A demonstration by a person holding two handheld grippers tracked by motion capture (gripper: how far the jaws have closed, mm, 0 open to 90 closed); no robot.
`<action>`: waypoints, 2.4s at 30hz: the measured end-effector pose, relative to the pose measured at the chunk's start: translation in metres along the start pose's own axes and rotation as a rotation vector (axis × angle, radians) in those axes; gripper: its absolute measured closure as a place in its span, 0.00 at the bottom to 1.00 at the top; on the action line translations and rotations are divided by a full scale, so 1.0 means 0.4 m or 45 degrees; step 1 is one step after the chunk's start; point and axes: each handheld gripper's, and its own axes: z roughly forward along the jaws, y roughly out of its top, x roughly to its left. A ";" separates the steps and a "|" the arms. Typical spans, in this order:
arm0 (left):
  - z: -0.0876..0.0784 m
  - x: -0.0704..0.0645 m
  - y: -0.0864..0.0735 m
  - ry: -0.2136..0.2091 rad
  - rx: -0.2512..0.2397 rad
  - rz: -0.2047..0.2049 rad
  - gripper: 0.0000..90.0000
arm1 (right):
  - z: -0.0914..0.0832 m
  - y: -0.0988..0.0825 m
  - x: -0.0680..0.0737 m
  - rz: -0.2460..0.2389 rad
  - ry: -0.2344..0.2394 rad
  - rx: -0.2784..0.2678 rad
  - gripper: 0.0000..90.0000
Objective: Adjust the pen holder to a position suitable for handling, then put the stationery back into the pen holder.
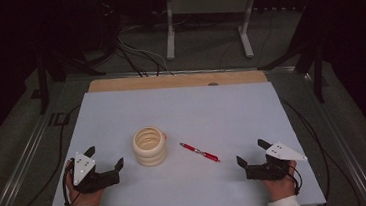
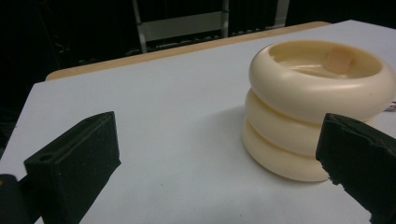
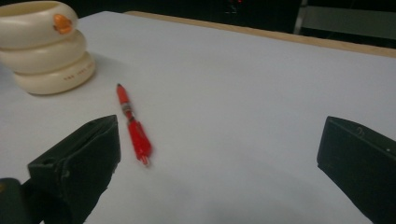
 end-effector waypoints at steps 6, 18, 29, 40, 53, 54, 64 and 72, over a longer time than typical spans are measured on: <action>0.012 0.000 -0.004 -0.006 0.013 0.000 0.00 | 0.006 0.009 0.008 -0.015 0.022 0.008 0.00; 0.016 -0.002 -0.007 -0.004 0.021 -0.005 0.00 | 0.015 0.043 0.014 -0.034 0.062 0.063 0.00; 0.015 -0.001 -0.009 -0.001 0.022 -0.011 0.00 | 0.050 0.091 0.020 -0.070 0.089 0.148 0.00; 0.018 -0.003 -0.010 -0.001 0.030 -0.003 0.00 | 0.095 0.155 0.018 -0.077 0.142 0.221 0.00; 0.020 -0.003 -0.011 0.003 0.034 -0.003 0.00 | 0.154 0.203 0.050 -0.149 0.213 0.320 0.00; 0.020 -0.003 -0.011 0.004 0.034 -0.003 0.00 | 0.160 0.206 0.053 -0.158 0.215 0.333 0.00; 0.023 -0.003 -0.012 0.005 0.039 -0.003 0.00 | 0.223 0.249 0.089 -0.232 0.258 0.412 0.00; 0.025 -0.005 -0.011 0.004 0.041 -0.002 0.00 | 0.271 0.259 0.107 -0.246 0.289 0.468 0.00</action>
